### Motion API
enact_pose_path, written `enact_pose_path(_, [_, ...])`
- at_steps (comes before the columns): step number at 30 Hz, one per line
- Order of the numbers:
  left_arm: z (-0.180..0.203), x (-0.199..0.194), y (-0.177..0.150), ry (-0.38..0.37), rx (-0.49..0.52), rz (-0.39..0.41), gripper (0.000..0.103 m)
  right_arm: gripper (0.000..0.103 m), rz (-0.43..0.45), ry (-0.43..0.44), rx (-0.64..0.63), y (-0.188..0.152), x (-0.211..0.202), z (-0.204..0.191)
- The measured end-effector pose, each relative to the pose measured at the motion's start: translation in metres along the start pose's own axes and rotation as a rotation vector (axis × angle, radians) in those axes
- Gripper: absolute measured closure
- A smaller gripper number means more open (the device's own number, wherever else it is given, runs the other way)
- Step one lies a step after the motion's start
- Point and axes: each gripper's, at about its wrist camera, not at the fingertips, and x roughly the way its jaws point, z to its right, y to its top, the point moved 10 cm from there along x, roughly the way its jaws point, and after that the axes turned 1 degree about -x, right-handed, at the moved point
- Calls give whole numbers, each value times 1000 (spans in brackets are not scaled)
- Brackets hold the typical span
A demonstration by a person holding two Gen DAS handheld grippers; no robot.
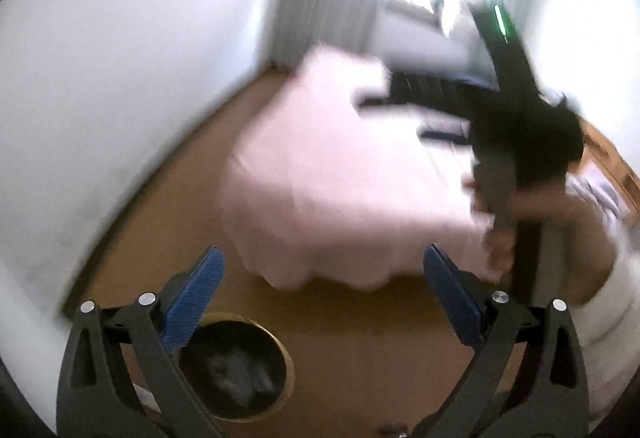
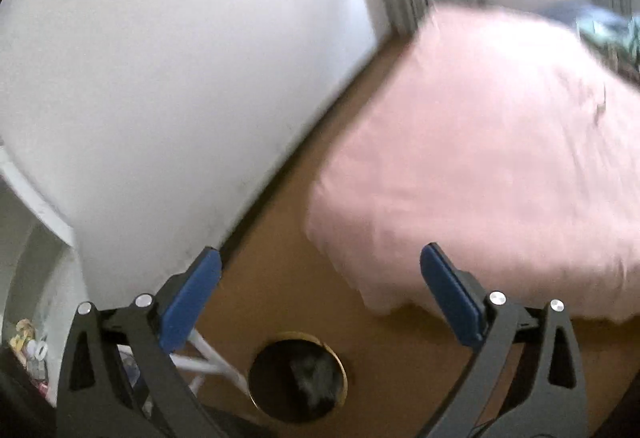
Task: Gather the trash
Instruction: 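Grasp the white mask with the left tool while the right tool grasps the tape roll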
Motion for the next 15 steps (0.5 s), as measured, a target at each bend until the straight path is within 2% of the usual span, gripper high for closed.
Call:
enact_pose_path(1, [-22,-39,13,62,-24,57,6,6,25,25,-42,1,-9,-23])
enact_pose_path(3, [-62,-93,20,173,-64,121,6,6,22,84,-120,-3,-11,-63])
enact_pose_path(5, [-106,-138,11,312,-106,141,6,6,-17,166,-220,-20,-7,-122])
enact_pose_path(6, [-140,-170,-3,426,-144,139,6,6,-41,219,-267,-32,-5,-154])
enact_pose_path(7, [-167,-197,-17,506,-183,137,6,6,-58,258,-299,-42,-4,-177])
enact_pose_path(8, [-187,-217,-28,559,-217,138,6,6,-81,321,-350,-56,-3,-212])
enact_pose_path(10, [-243,-283,-71,712,-350,142,6,6,-121,437,-475,-88,-6,-281])
enact_pose_path(11, [-262,-304,-87,764,-396,140,6,6,-137,473,-526,-100,-6,-304])
enact_pose_path(12, [-292,-340,-117,859,-477,131,6,6,-154,510,-585,-116,-9,-330])
enact_pose_path(15, [-340,-417,-186,1003,-691,120,6,6,-193,611,-735,-160,-21,-405])
